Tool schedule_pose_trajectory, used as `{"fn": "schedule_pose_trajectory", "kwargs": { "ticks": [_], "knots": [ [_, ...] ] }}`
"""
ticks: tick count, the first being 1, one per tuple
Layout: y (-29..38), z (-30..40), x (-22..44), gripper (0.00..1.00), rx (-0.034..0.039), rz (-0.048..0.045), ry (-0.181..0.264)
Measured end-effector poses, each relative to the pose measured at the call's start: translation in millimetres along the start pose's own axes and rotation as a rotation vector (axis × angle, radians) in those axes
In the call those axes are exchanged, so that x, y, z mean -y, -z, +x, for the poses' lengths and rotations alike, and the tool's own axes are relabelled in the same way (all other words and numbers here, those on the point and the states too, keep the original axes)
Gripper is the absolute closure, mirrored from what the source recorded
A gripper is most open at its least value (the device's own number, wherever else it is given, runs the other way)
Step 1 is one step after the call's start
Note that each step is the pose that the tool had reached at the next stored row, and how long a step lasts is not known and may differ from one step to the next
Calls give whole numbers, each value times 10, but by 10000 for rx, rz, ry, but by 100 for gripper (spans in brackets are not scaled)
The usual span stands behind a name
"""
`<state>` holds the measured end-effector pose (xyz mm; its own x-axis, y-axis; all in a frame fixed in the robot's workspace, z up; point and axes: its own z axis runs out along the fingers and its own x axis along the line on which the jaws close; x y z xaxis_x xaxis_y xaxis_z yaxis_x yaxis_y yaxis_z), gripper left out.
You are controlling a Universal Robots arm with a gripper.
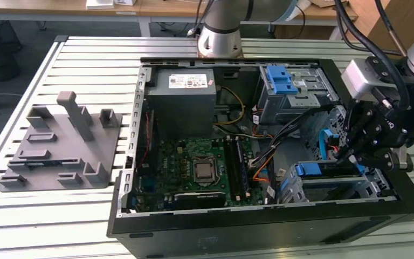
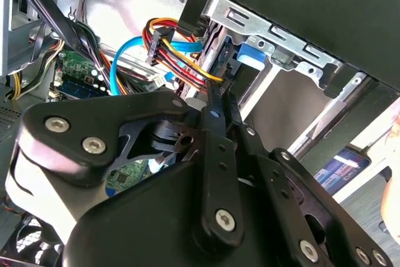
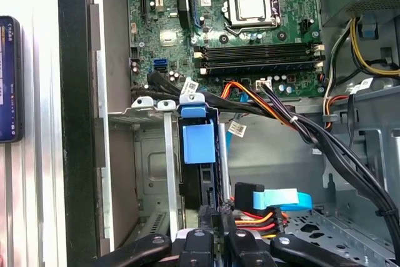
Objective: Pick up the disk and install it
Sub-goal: 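Insert the first disk wire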
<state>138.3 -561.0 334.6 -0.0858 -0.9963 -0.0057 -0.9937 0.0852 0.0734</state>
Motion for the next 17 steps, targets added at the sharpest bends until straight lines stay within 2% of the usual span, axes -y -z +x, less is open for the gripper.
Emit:
{"fn": "schedule_pose_trajectory", "kwargs": {
  "ticks": [17],
  "knots": [
    [-20, -2, 22, 84, 8, -47, 7]
  ]
}}
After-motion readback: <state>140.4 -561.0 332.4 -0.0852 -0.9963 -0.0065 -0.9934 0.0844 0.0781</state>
